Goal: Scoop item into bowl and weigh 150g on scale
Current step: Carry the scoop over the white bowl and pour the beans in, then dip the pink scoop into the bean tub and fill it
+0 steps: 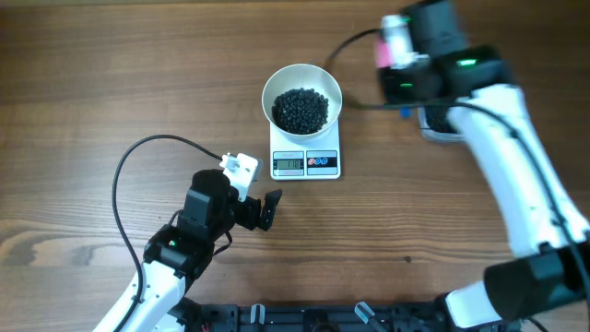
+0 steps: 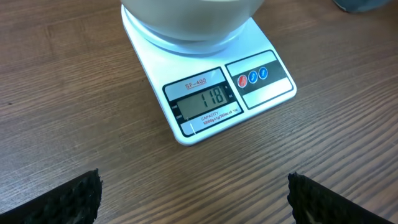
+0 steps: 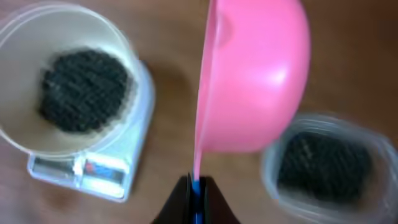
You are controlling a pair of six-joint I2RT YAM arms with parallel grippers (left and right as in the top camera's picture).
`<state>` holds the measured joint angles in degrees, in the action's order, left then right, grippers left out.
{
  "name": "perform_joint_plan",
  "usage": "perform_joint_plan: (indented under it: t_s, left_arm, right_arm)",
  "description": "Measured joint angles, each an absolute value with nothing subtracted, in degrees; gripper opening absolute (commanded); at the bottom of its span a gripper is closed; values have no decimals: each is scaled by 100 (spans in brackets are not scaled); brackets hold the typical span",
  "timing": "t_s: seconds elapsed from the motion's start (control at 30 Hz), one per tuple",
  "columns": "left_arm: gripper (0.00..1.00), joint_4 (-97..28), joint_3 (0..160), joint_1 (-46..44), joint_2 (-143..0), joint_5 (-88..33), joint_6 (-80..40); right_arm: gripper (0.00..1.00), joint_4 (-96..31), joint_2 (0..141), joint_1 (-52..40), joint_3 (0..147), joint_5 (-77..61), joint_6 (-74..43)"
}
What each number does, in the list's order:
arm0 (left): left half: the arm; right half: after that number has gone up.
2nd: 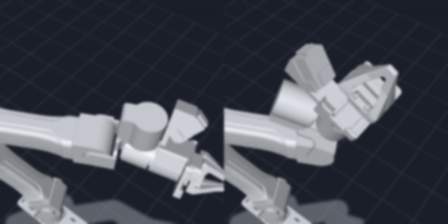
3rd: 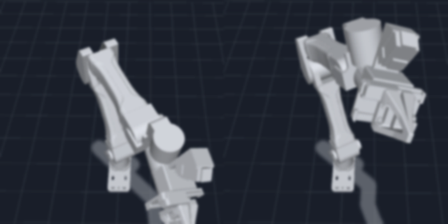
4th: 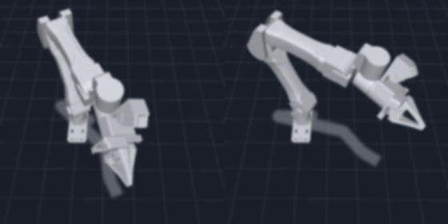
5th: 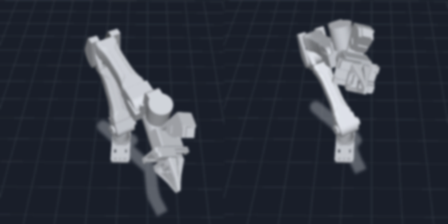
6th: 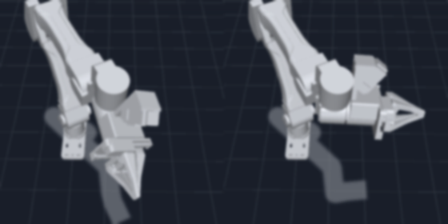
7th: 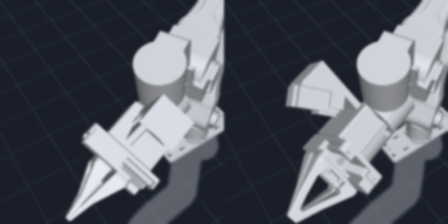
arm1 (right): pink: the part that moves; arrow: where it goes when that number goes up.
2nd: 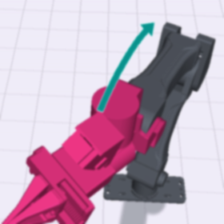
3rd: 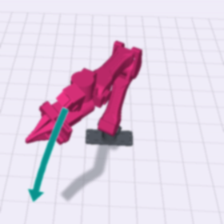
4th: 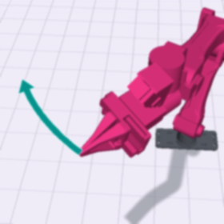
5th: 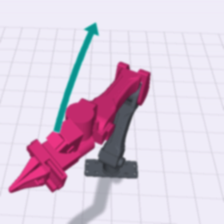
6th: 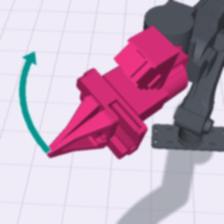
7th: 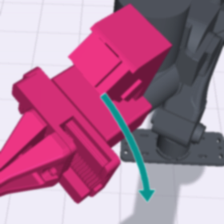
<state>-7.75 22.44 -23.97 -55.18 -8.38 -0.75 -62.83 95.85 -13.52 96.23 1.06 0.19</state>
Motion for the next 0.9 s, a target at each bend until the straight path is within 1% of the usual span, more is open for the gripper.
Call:
perform_joint_plan:
  t_s: [0.07,0.2,0.27,0.4,0.7,0.9]
  left_arm:
    - [100,-775,2244,-2397,-5518,-838,-78]
    - [100,-775,2244,-2397,-5518,-838,-75]
    - [100,-775,2244,-2397,-5518,-838,-75]
    - [100,-775,2244,-2397,-5518,-838,-75]
    - [100,-775,2244,-2397,-5518,-838,-78]
    - [100,-775,2244,-2397,-5518,-838,-75]
  right_arm:
    - [4,-7002,9489,-600,9653,-21,-43]
    - [4,-7415,9491,176,9651,-99,-51]
    - [4,-7690,9498,351,9651,78,-51]
    - [4,-7760,9863,386,9653,427,-16]
    - [4,-7703,11325,386,9651,1415,-45]
    - [4,-7446,11432,386,9651,1553,-45]
